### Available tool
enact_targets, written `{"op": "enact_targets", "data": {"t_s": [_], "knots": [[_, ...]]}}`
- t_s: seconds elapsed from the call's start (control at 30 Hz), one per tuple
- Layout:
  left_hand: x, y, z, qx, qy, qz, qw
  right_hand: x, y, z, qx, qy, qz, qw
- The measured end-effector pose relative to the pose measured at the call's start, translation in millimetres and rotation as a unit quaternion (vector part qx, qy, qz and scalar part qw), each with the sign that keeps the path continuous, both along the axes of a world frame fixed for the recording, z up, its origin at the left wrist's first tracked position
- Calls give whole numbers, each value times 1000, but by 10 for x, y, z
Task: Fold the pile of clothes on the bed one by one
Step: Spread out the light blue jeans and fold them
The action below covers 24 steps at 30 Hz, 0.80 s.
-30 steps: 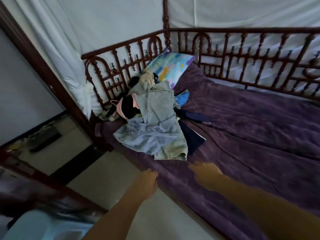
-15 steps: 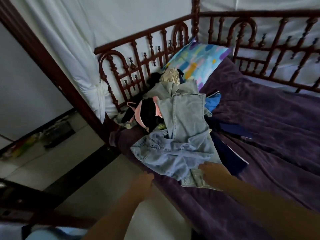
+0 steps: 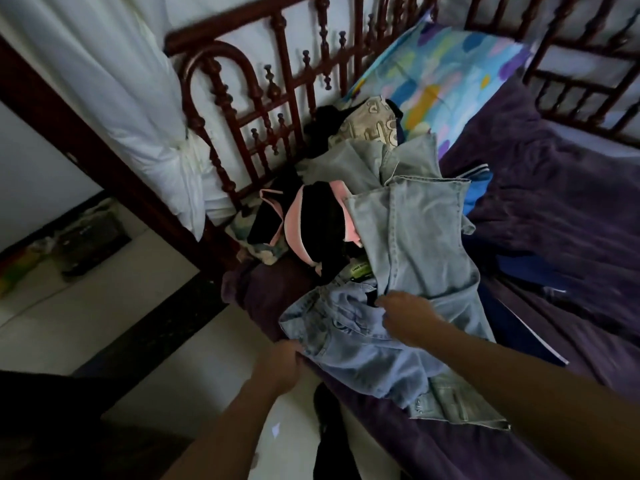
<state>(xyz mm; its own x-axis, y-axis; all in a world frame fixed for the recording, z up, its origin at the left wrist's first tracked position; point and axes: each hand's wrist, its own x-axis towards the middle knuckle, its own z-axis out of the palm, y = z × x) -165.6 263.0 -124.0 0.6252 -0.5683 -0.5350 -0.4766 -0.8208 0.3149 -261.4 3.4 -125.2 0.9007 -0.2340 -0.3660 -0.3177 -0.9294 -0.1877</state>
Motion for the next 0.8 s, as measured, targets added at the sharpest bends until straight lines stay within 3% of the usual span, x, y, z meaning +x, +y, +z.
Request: {"op": "enact_targets", "data": {"t_s": [0.27, 0.37, 0.47, 0.6, 0.8], "knots": [[1016, -372, -678, 9, 30, 80, 996, 1259, -40, -318, -6, 12, -24, 1000], [1167, -460, -969, 42, 70, 119, 989, 1478, -34, -593, -8, 68, -19, 997], [1143, -426, -1161, 57, 132, 144, 979, 1378, 9, -746, -31, 139, 7, 990], [1030, -321, -1124, 28, 133, 133, 982, 947, 103, -712, -35, 79, -47, 995], [1161, -475, -577, -148, 66, 109, 981, 186, -11, -389, 5, 37, -226, 974]]}}
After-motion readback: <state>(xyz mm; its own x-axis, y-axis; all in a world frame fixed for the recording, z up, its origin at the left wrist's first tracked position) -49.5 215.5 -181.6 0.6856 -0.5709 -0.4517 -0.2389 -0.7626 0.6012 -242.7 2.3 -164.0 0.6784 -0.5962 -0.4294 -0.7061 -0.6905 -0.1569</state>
